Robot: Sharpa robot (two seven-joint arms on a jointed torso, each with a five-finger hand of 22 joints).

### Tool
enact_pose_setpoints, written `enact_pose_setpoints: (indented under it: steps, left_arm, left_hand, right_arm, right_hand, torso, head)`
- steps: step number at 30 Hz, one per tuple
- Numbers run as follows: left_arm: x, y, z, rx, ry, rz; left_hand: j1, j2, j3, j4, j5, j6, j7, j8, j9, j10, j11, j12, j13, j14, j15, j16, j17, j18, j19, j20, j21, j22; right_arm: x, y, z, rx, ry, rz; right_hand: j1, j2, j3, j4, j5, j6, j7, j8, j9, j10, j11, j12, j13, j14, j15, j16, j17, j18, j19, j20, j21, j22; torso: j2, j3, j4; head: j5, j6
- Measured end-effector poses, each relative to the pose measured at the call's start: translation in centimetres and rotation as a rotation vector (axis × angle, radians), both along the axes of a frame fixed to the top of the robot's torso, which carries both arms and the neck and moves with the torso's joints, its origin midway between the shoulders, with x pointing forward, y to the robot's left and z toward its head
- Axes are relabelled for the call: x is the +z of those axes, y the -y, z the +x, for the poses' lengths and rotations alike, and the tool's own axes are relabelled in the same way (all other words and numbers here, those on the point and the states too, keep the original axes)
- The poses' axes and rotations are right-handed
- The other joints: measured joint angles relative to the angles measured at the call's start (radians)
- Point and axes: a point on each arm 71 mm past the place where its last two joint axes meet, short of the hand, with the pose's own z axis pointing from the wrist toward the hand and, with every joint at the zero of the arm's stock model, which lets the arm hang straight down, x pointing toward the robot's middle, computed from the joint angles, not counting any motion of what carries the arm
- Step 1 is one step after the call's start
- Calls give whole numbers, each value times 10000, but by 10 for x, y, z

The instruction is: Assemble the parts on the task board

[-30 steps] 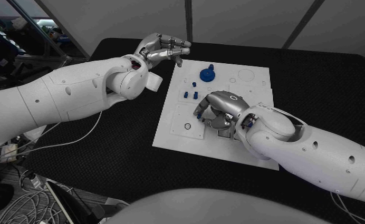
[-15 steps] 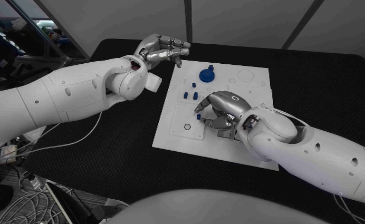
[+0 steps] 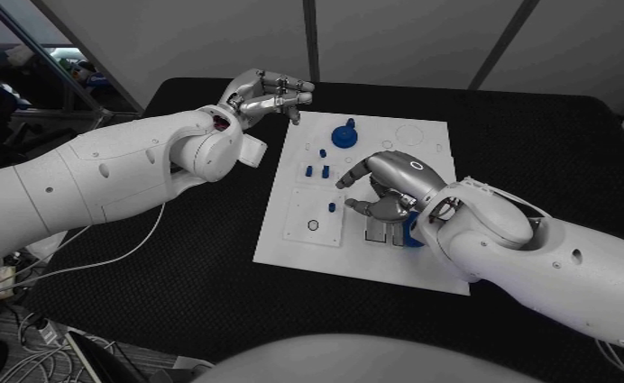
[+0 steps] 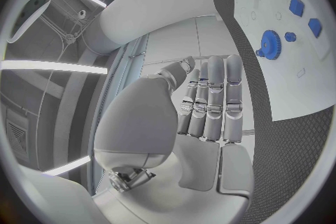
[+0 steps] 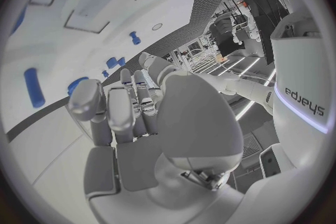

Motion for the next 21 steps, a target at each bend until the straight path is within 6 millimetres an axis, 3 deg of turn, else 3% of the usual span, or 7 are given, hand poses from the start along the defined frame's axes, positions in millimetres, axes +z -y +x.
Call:
enact_pose_setpoints:
  steps: [10, 21]
  left_arm:
    - [-1, -2, 0, -10, -27, 13]
    - [-1, -1, 0, -54, -40, 1]
  left_hand:
    - [0, 0, 0, 0, 0, 0, 0, 0, 0, -6, 6, 0, 0, 0, 0, 0, -3, 1, 0, 0, 0, 0]
    - [0, 0, 0, 0, 0, 0, 0, 0, 0, -6, 6, 0, 0, 0, 0, 0, -2, 0, 0, 0, 0, 1]
  right_arm:
    - [21, 50, 22, -1321, -359, 106]
    - [19, 72, 27, -1801, -578, -624]
  right_hand:
    - [-77, -78, -168, 30, 0, -78, -78, 0, 1, 46, 27, 116, -58, 37, -38, 85, 113, -1, 113, -50, 39, 64]
    - [-116, -117, -282, 34, 0, -108, -108, 1, 12, -11, -30, 156, -93, 37, -37, 85, 112, -2, 112, -50, 39, 63]
  torso:
    - [1, -7, -12]
    - [1, 0, -8]
  head:
    - [-317, 244]
    - [-518, 277]
